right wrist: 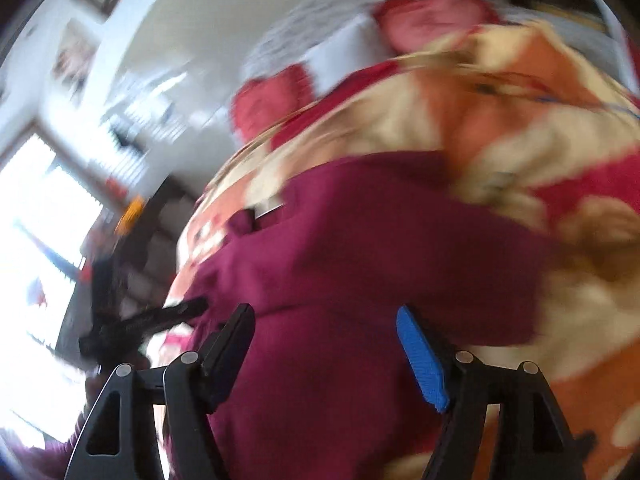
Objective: Fold small clothes
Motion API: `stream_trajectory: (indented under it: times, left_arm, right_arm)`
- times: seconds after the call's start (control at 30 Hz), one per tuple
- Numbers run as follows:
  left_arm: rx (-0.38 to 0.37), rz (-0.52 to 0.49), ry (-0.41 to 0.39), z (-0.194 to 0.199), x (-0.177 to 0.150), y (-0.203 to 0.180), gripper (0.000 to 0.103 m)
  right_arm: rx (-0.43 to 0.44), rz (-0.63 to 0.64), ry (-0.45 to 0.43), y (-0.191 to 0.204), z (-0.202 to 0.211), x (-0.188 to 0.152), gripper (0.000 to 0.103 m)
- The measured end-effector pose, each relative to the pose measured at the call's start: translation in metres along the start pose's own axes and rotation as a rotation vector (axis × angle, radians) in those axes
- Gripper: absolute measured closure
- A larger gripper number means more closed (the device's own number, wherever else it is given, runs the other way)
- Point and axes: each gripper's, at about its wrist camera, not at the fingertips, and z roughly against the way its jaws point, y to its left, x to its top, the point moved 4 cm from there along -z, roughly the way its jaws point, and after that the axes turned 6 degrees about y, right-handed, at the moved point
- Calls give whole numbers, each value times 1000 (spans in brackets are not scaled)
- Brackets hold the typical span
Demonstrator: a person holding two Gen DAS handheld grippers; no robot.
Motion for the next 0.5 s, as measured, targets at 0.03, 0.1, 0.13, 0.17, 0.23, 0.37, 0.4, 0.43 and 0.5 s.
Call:
stream_trajectory:
  times: [0.03, 0.1, 0.13, 0.17, 0.23, 0.37, 0.4, 0.43, 0.5]
  left_arm:
    - [-1, -5, -1, 0, 0, -2, 48]
    - [1, -20, -5, 0, -1, -8, 48]
    - [7, -30, -8, 0, -1, -10, 48]
    - [14, -38, -9, -1, -1, -12, 48]
    - [31, -55, -6, -4, -2, -16, 48]
    - [87, -76, -8, -10, -6, -21, 48]
    - [99, -82, -6, -11, -7, -21, 48]
    - [110, -88, -4, -12, -9, -22, 48]
    - [124, -96, 3, -15, -12, -22, 48]
  right_arm:
    - [-40, -54, -16, -20, 6, 1, 32]
    - [-90, -125, -34, -42, 16, 1, 32]
    - [-102, -160, -51, -52, 20, 1, 32]
    - [-115, -178, -65, -58, 22, 2, 32]
    - [-164, -174, -78, -67, 23, 4, 32]
    - [-213, -156, -65, -72, 9, 10, 32]
    - [-216, -158, -63, -72, 7, 11, 32]
    - [-217, -152, -66, -73, 4, 13, 32]
    - [-220, -124, -78, -73, 0, 17, 32]
